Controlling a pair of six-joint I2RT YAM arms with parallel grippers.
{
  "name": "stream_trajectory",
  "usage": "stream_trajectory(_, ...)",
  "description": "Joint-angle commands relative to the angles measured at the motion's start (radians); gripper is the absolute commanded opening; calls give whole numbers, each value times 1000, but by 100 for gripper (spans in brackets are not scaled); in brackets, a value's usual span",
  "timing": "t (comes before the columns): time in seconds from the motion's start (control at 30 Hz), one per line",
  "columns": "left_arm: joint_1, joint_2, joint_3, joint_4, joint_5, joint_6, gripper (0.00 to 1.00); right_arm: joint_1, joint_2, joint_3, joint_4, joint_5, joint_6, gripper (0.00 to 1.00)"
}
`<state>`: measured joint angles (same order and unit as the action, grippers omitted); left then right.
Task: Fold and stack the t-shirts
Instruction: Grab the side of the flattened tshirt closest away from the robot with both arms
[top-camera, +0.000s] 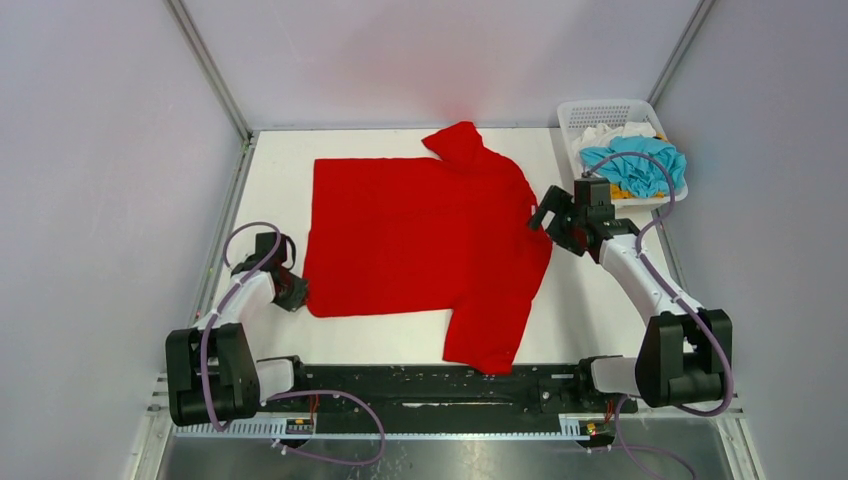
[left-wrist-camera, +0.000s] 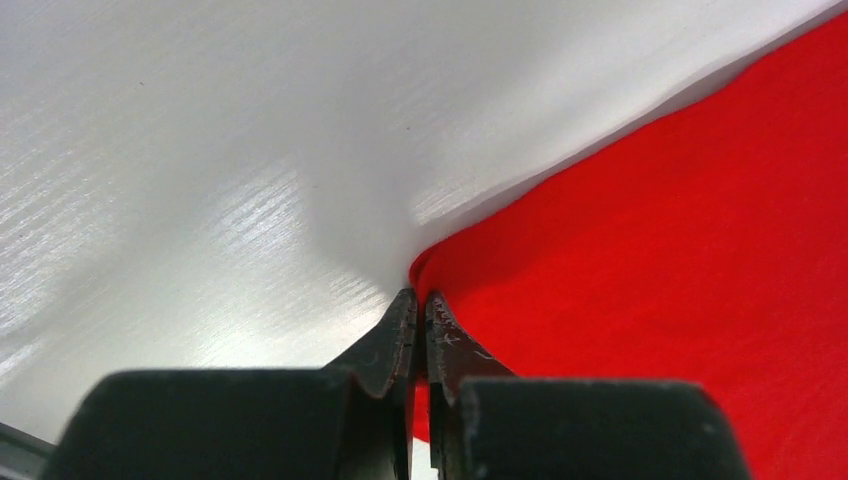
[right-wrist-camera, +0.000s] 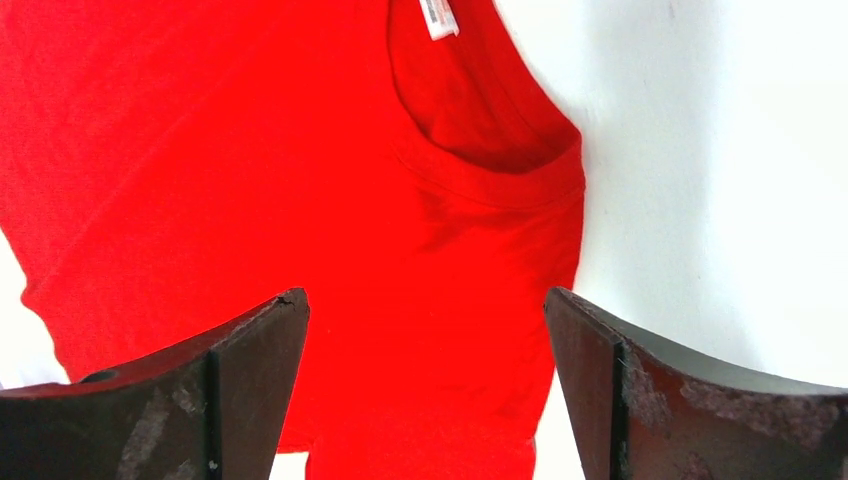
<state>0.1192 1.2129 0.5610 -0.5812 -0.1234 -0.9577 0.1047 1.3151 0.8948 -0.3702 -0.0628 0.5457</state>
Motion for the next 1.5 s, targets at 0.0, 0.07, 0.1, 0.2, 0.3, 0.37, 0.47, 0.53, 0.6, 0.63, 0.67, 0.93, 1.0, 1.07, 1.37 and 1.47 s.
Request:
stream_trajectory(0.0,5,-29,8,-61,-12,23,0,77,-69,3,-104,44,-24,95)
stream_trajectory(0.07,14,-57,18,-74,-43,32,0,171,-89,-6,-176,112,-30,95)
stream_trajectory(0.1,19,-70,20,-73,-67,36,0,229,-92,-11,-212,138,-30,94)
stream_trajectory(0.2,41,-92,27,-48,-77,63,0,399,-99,-42,-285,127,-21,90)
stream_trajectory(0.3,44,-84,43,-10,-44,86,0,580,-116,-71,-337,121,-41,87)
stream_trajectory(0.37,44,-69,53,9,-40,94,0,716,-120,-73,-383,123,-88,85)
stream_trajectory(0.47,45,-52,68,12,-53,107,0,887,-112,-86,-424,109,-88,80)
stream_trajectory(0.53,47,-54,71,11,-58,110,0,957,-107,-101,-433,95,-68,74)
stream_trajectory(0.6,48,-60,70,15,-53,111,0,1007,-100,-124,-428,105,-48,70)
stream_trajectory(0.63,48,-62,69,17,-50,110,0,1025,-90,-130,-428,111,-44,68)
stream_trajectory(0.67,49,-63,68,20,-42,109,0,1040,-75,-137,-428,122,-38,67)
stream_trajectory(0.93,49,-42,66,26,-10,108,0,1106,89,-134,-363,197,-9,59)
stream_trajectory(1.0,50,-42,67,27,-4,108,0,1106,125,-137,-329,225,12,57)
stream_trajectory(1.07,49,-39,68,26,0,107,0,1102,178,-115,-327,298,42,55)
stream_trajectory(1.37,56,-37,71,13,10,106,0,1097,225,-70,-335,457,171,15)
stream_trajectory(1.47,59,-45,70,7,21,108,0,1097,176,-71,-354,432,156,0)
